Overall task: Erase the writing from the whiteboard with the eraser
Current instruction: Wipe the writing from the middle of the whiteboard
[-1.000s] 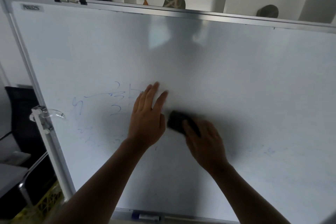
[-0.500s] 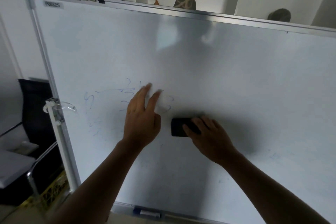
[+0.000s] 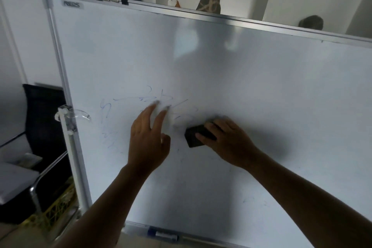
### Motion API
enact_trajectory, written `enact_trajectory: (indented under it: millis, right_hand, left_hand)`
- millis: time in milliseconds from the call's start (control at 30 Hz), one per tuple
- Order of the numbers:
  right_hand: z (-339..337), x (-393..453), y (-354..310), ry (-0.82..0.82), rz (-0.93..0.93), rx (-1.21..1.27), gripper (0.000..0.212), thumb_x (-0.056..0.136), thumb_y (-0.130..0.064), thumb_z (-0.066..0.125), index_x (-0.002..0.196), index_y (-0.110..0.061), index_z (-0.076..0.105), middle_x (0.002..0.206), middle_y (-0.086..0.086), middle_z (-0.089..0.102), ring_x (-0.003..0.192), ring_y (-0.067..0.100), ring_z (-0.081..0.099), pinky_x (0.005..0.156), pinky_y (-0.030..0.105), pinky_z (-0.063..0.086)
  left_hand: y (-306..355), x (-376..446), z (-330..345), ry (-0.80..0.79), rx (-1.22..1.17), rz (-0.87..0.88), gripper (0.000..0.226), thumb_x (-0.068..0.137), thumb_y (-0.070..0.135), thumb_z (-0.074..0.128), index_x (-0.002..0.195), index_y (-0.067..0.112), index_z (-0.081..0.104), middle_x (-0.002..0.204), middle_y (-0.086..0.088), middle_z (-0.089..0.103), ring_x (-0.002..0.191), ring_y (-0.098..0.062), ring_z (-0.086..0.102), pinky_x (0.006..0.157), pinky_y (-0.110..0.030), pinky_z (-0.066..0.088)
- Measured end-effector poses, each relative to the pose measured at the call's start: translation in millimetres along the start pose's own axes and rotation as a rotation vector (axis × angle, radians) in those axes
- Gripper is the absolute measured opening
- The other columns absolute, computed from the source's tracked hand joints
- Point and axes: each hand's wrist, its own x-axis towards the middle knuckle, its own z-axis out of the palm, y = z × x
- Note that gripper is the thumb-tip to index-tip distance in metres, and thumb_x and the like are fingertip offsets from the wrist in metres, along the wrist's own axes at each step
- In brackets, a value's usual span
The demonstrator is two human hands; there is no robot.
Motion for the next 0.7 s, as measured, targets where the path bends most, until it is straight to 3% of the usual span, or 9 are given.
enact_trajectory:
  millis: [33, 133, 167, 267, 400, 500, 533, 633, 700]
  right_hand:
    - [0.7, -0.2, 4.2, -0.025, -0.027, -0.013, 0.044, 0.081, -0.018, 0.065, 0.124, -0.016, 0.059, 0.113, 0.019, 0.062, 0.101, 0.036, 0.055, 0.086, 0.049, 0.052]
    - [-3.3, 8.4, 12.6, 0.113, 0.402, 0.009, 0.038, 0.087, -0.020, 0.062, 0.124, -0.013, 0.056, 0.114, 0.024, 0.061, 0.095, 0.039, 0.059, 0.078, 0.044, 0.052]
    - [0.4, 11.1, 6.9, 0.147, 0.371, -0.027, 0.036, 0.087, -0.018, 0.062, 0.123, -0.013, 0.058, 0.111, 0.024, 0.061, 0.093, 0.039, 0.058, 0.077, 0.044, 0.051]
    - [5.0, 9.1, -3.8, 0.011, -0.067, -0.060, 0.036, 0.085, -0.012, 0.061, 0.121, -0.015, 0.061, 0.108, 0.021, 0.061, 0.092, 0.037, 0.056, 0.084, 0.047, 0.050]
    - [0.2, 23.6, 8.4, 0.149, 0.349, -0.013, 0.040, 0.084, -0.018, 0.067, 0.123, -0.014, 0.058, 0.109, 0.023, 0.062, 0.090, 0.038, 0.057, 0.074, 0.041, 0.050]
    - [6.0, 18.3, -2.0, -0.009, -0.113, -0.057, 0.042, 0.082, -0.015, 0.067, 0.123, -0.014, 0.060, 0.109, 0.022, 0.060, 0.093, 0.038, 0.058, 0.081, 0.046, 0.051]
    - [4.7, 19.6, 3.3, -0.039, -0.124, -0.073, 0.042, 0.083, -0.017, 0.065, 0.124, -0.013, 0.058, 0.111, 0.022, 0.060, 0.095, 0.038, 0.059, 0.082, 0.047, 0.052]
    - [-2.6, 30.4, 14.4, 0.115, 0.310, -0.007, 0.039, 0.084, -0.018, 0.065, 0.121, -0.011, 0.055, 0.109, 0.025, 0.062, 0.086, 0.039, 0.059, 0.072, 0.042, 0.051]
    - [-0.2, 29.1, 2.3, 0.057, 0.040, -0.024, 0.038, 0.084, -0.016, 0.065, 0.121, -0.012, 0.056, 0.106, 0.022, 0.062, 0.087, 0.038, 0.058, 0.074, 0.043, 0.051]
  left_hand:
    - [-2.9, -3.3, -2.2, 0.009, 0.004, -0.010, 0.072, 0.071, 0.006, 0.071, 0.138, 0.015, 0.046, 0.150, -0.012, 0.037, 0.139, -0.029, 0.033, 0.109, -0.040, 0.027]
    - [-10.6, -11.3, -8.9, 0.065, -0.005, -0.046, 0.066, 0.070, 0.006, 0.072, 0.133, 0.010, 0.051, 0.146, -0.015, 0.041, 0.135, -0.033, 0.038, 0.106, -0.041, 0.028]
    - [-11.4, -14.7, -9.8, 0.071, -0.005, -0.054, 0.066, 0.070, 0.006, 0.072, 0.132, 0.009, 0.052, 0.145, -0.017, 0.043, 0.134, -0.034, 0.039, 0.106, -0.042, 0.028]
    - [-13.8, -23.9, -10.3, 0.041, 0.016, -0.046, 0.066, 0.071, 0.008, 0.075, 0.133, 0.010, 0.052, 0.144, -0.016, 0.044, 0.133, -0.034, 0.041, 0.106, -0.040, 0.027]
    - [-14.4, -24.2, -11.5, -0.006, -0.012, -0.082, 0.066, 0.073, 0.011, 0.074, 0.134, 0.011, 0.050, 0.146, -0.015, 0.042, 0.135, -0.032, 0.039, 0.107, -0.040, 0.028]
    - [-2.4, -23.3, -9.0, -0.049, -0.042, -0.071, 0.065, 0.075, 0.012, 0.072, 0.135, 0.013, 0.049, 0.148, -0.014, 0.040, 0.136, -0.032, 0.037, 0.108, -0.045, 0.033]
    - [1.4, -22.9, -8.5, -0.051, -0.059, -0.071, 0.065, 0.076, 0.013, 0.072, 0.136, 0.014, 0.048, 0.148, -0.014, 0.040, 0.136, -0.031, 0.037, 0.107, -0.044, 0.033]
    - [11.6, -21.4, -4.1, -0.059, -0.154, -0.123, 0.063, 0.080, 0.016, 0.069, 0.139, 0.018, 0.045, 0.148, -0.008, 0.038, 0.134, -0.026, 0.038, 0.106, -0.041, 0.035]
    - [23.3, -23.4, -1.3, -0.080, -0.316, -0.221, 0.058, 0.084, 0.014, 0.064, 0.138, 0.020, 0.044, 0.143, -0.004, 0.041, 0.126, -0.019, 0.046, 0.101, -0.035, 0.045]
